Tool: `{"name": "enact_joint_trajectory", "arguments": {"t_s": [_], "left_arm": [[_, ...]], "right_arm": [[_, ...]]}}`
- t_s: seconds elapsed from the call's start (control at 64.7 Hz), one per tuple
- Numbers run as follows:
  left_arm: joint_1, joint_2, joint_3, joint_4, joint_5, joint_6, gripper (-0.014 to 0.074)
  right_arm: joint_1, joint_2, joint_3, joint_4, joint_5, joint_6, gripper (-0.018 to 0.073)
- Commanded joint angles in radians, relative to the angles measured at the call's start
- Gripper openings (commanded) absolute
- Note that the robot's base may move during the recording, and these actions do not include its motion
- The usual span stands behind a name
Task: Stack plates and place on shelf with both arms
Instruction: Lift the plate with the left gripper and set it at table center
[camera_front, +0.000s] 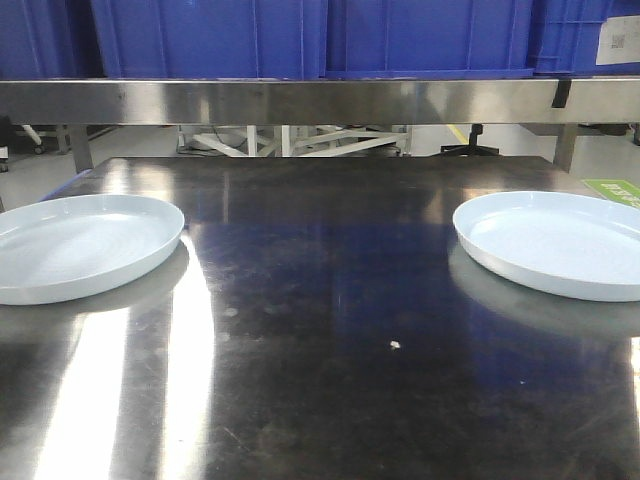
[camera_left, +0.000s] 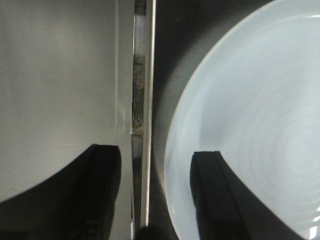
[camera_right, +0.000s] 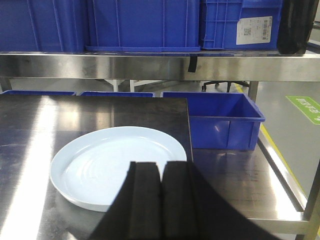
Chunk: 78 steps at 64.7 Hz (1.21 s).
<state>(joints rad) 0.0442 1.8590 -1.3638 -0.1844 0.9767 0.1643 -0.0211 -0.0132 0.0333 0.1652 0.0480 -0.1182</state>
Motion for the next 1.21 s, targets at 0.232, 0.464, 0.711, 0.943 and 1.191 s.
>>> {"name": "enact_joint_trajectory", "arguments": {"t_s": [0.232, 0.464, 0.711, 0.943, 1.191], "left_arm": [[0.001, -0.025, -0.031, 0.003, -0.010, -0.001, 0.0291], [0.001, -0.010, -0.031, 0.001, -0.001, -0.001, 0.0239], [0.001, -0.010, -0.075, -0.001, 0.074, -0.001, 0.0090], [-0.001, -0.010, -0.217, -0.136, 0.196, -0.001, 0.0085], [-0.116, -0.008, -0.272, -0.317, 0.179, 0.006, 0.0085]], "right_arm": [[-0.001, -0.017, -0.004, -0.001, -0.090, -0.004, 0.0049], [-0.001, -0.017, -0.004, -0.001, -0.090, -0.004, 0.0049], [-0.001, -0.017, -0.004, -0.001, -0.090, -0.004, 0.0049], [-0.001, -0.017, -0.004, -0.001, -0.090, -0.004, 0.0049], [-0.001, -0.017, -0.004, -0.001, -0.090, -0.004, 0.0049]]}}
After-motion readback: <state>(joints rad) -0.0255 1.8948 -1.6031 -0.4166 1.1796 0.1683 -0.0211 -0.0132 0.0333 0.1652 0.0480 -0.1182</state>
